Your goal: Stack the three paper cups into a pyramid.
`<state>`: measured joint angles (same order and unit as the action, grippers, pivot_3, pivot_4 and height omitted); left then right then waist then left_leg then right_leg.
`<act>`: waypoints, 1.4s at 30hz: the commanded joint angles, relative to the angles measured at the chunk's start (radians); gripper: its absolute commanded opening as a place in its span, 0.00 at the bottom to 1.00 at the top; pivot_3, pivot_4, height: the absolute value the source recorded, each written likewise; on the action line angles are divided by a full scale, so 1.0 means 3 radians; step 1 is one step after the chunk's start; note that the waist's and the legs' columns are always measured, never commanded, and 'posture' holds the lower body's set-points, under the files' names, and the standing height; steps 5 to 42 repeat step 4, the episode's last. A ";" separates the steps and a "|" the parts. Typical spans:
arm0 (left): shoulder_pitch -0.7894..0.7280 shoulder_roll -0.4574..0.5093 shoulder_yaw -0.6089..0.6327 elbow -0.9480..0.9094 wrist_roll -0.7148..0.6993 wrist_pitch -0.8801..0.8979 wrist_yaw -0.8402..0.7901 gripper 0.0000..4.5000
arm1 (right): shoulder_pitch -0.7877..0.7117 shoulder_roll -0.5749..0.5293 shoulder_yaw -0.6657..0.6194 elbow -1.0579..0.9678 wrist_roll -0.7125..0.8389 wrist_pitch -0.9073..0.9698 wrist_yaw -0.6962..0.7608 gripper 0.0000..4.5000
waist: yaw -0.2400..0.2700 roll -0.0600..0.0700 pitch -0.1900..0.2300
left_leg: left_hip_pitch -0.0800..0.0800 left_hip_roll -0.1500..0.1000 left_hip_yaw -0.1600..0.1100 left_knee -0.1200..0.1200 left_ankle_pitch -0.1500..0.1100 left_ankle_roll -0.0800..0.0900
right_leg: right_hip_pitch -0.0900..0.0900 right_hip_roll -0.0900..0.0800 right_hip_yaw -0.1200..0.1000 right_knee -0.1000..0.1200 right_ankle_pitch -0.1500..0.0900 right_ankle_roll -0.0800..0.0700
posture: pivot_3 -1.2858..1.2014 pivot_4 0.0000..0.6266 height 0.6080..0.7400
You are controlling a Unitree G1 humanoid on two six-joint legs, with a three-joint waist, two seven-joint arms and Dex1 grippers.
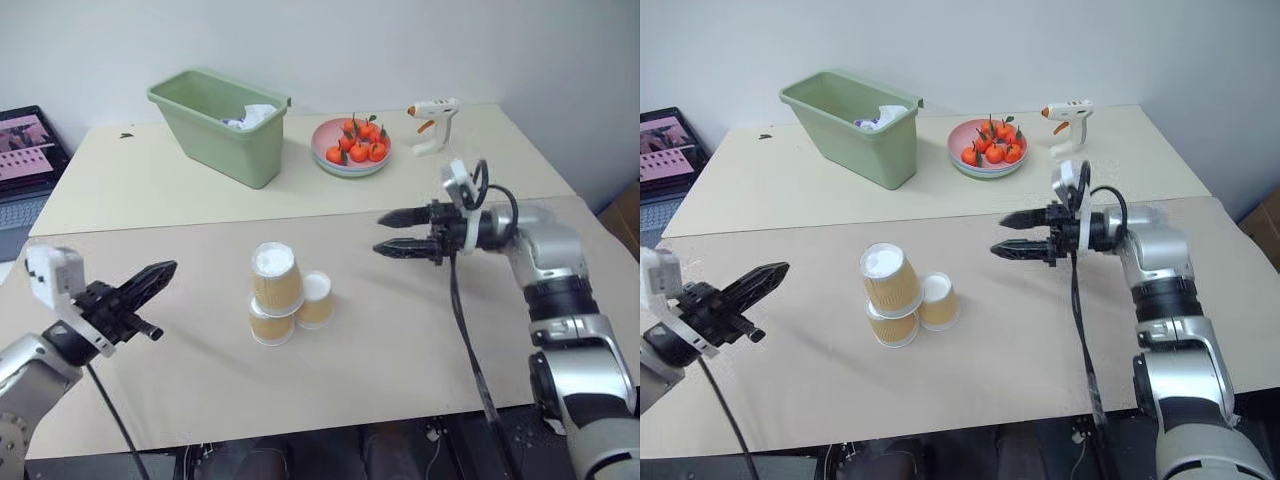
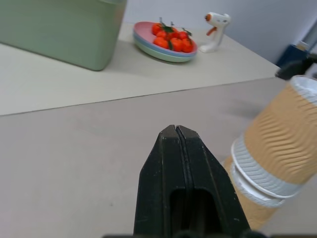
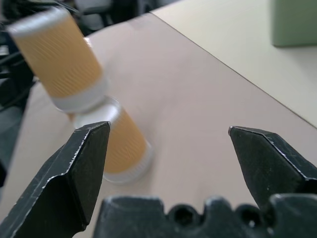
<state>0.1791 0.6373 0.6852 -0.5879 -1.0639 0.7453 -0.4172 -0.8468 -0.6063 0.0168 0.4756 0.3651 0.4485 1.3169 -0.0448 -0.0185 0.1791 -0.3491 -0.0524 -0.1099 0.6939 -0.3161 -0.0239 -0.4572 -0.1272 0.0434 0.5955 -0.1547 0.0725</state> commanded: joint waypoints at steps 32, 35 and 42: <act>0.0107 -0.0329 -0.0173 0.0127 0.0393 -0.0270 0.0284 0.00 | 0.0431 -0.0026 -0.0323 -0.0188 -0.0201 -0.0223 -0.0880 0.99 | 0.0006 -0.0001 -0.0001 | 0.0002 0.0000 0.0001 0.0000 0.0000 0.0000 | 0.0003 0.0000 0.0000 0.0000 0.0004 -0.0002 | 0.52 0.24 0.89; 0.0107 -0.0329 -0.0173 0.0127 0.0393 -0.0270 0.0284 0.00 | 0.0431 -0.0026 -0.0323 -0.0188 -0.0201 -0.0223 -0.0880 0.99 | 0.0006 -0.0001 -0.0001 | 0.0002 0.0000 0.0001 0.0000 0.0000 0.0000 | 0.0003 0.0000 0.0000 0.0000 0.0004 -0.0002 | 0.52 0.24 0.89; 0.0107 -0.0329 -0.0173 0.0127 0.0393 -0.0270 0.0284 0.00 | 0.0431 -0.0026 -0.0323 -0.0188 -0.0201 -0.0223 -0.0880 0.99 | 0.0006 -0.0001 -0.0001 | 0.0002 0.0000 0.0001 0.0000 0.0000 0.0000 | 0.0003 0.0000 0.0000 0.0000 0.0004 -0.0002 | 0.52 0.24 0.89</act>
